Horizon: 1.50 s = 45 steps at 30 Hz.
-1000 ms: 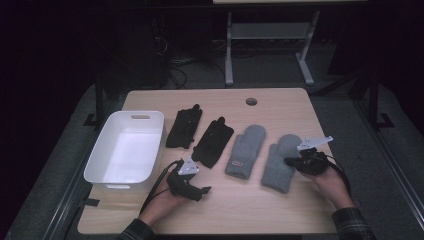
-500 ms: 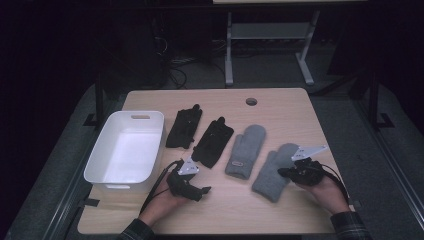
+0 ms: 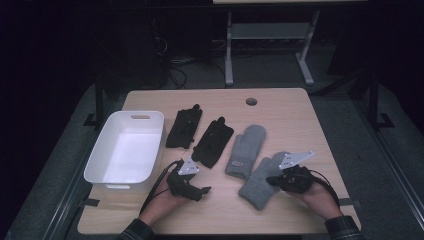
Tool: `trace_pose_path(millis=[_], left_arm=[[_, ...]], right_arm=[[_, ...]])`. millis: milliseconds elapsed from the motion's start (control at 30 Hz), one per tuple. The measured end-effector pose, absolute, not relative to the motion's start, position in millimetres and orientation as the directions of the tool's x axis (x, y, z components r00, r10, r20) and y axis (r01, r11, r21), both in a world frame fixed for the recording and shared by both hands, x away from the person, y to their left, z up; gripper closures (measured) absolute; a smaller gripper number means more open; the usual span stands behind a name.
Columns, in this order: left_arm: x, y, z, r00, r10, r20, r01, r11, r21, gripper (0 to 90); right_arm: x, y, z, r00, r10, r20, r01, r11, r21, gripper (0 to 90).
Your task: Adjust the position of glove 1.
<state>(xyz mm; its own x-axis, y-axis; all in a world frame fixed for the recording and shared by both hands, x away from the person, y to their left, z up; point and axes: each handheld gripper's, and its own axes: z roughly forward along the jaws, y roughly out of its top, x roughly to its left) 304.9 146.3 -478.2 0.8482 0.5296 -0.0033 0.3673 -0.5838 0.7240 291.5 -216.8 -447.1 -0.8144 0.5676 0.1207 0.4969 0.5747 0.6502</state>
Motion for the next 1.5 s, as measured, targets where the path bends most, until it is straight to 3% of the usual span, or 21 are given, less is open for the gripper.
trace_pose_path(millis=[367, 733, 933, 1300, 1467, 1500], left_arm=[[305, 146, -478, 0.848, 0.53, -0.003, 0.367, -0.584, 0.724, 12.3], [305, 146, -478, 0.848, 0.529, -0.003, 0.367, -0.584, 0.724, 12.3], [305, 146, -478, 0.848, 0.529, -0.003, 0.367, -0.584, 0.724, 12.3], [305, 146, -478, 0.849, 0.529, -0.004, 0.368, -0.585, 0.723, 12.2], [305, 146, -478, 0.849, 0.529, -0.004, 0.368, -0.585, 0.723, 12.3], [305, 146, -478, 0.849, 0.529, -0.004, 0.368, -0.585, 0.723, 12.3]], right_arm=[[280, -197, -447, -0.86, 0.493, 0.131, 0.45, 0.614, 0.649, 90.0], [281, -201, -441, -0.855, 0.5, 0.135, 0.448, 0.583, 0.678, 90.0], [286, -216, -436, -0.83, 0.546, 0.118, 0.457, 0.543, 0.705, 89.4], [307, -267, -439, -0.697, 0.714, 0.066, 0.519, 0.438, 0.734, 77.1], [312, -289, -440, -0.615, 0.788, 0.036, 0.535, 0.384, 0.753, 68.2], [315, -298, -443, -0.579, 0.815, 0.03, 0.546, 0.36, 0.756, 61.7]])
